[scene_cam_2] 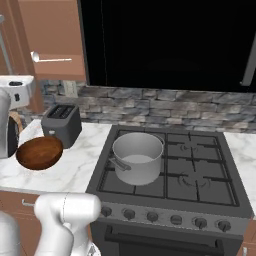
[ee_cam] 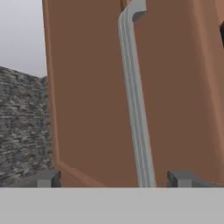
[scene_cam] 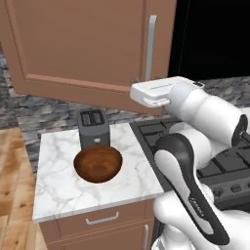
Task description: Open the cabinet and move the ladle to the pot. Then close the cabinet.
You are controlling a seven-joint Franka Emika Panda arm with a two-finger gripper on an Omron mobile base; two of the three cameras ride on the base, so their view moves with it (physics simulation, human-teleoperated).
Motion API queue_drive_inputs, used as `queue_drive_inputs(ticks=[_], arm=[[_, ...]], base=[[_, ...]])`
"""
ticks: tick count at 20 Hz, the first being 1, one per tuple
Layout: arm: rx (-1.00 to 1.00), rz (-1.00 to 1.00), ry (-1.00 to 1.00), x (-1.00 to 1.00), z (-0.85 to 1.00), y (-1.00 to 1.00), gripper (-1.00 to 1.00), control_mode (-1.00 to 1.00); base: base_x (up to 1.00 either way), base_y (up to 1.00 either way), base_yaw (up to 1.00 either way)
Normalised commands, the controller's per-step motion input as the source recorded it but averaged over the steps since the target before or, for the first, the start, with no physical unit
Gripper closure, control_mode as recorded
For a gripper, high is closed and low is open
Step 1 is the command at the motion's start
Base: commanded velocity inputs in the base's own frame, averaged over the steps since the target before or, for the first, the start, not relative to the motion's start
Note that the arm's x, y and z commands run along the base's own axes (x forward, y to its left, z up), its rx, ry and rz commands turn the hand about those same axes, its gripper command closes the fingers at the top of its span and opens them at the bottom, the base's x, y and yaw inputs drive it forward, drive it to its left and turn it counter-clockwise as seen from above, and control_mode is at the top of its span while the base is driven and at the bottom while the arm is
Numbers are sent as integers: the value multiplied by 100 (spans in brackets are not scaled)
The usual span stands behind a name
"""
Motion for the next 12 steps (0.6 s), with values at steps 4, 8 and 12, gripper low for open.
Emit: queue_drive_inputs(ticks=[4, 8, 12], arm=[[16, 0, -8, -63, 8, -75, -100, -100], [17, 1, -6, -60, 9, -98, -100, -100], [23, 4, 0, -41, 13, -96, -100, -100]], base=[[0, 0, 0], [0, 0, 0], [0, 0, 0]])
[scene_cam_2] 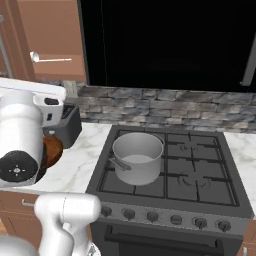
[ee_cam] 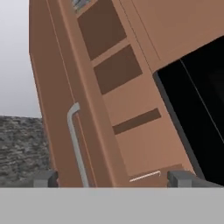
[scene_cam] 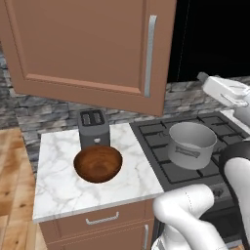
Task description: Open the cabinet and move the ladle to the pot. Then close the cabinet.
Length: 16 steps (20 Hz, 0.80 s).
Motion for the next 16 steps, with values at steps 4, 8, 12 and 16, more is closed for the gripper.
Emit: queue_drive_inputs(ticks=[4, 8, 12, 16], arm=[[29, 11, 10, 17, 0, -73, -100, -100], [32, 21, 14, 44, -11, -46, -100, -100], [29, 27, 12, 42, -28, -41, -100, -100], [18, 34, 7, 55, -33, -8, -100, -100]], base=[[0, 0, 0], [0, 0, 0], [0, 0, 0], [0, 0, 0]])
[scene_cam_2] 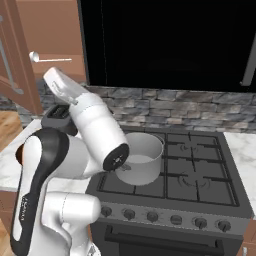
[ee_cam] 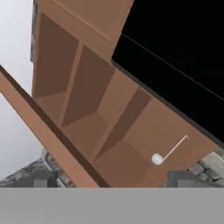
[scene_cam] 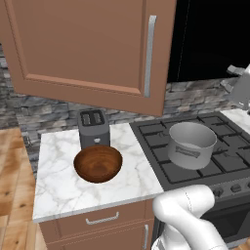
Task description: Open the cabinet and move the ladle to the pot. Then close the cabinet.
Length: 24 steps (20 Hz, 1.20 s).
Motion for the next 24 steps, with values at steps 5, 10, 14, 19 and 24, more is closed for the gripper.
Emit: queue_drive_inputs(ticks=[5, 10, 14, 19, 24], arm=[[5, 33, 7, 85, -22, 38, -100, -100], [3, 31, 16, 73, -6, 37, -100, -100], [0, 28, 10, 25, -2, 42, -100, -100], [0, 21, 11, 10, -1, 64, -100, -100], [0, 19, 8, 1, -2, 77, -100, -100]], base=[[0, 0, 0], [0, 0, 0], [0, 0, 0], [0, 0, 0], [0, 0, 0]])
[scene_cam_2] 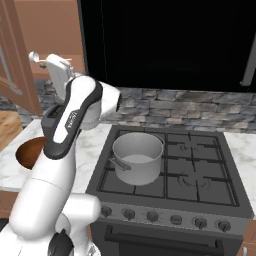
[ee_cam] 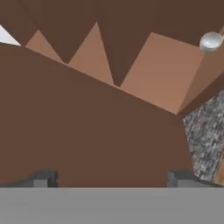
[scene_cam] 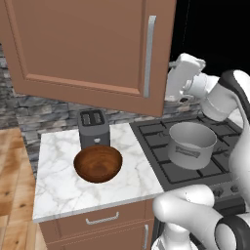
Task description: Open the cabinet and move the ladle to the pot. Then close the cabinet.
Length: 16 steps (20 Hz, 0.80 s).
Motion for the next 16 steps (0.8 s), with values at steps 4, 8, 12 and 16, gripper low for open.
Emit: queue_drive_inputs(ticks=[4, 8, 12, 16], arm=[[0, 18, 1, -35, -3, 92, -100, -100], [-2, 17, -1, -84, -2, 96, -100, -100], [-3, 17, -1, -88, 0, 98, -100, -100], [-5, 16, -3, -77, 0, 100, -100, -100]], base=[[0, 0, 0], [0, 0, 0], [0, 0, 0], [0, 0, 0]])
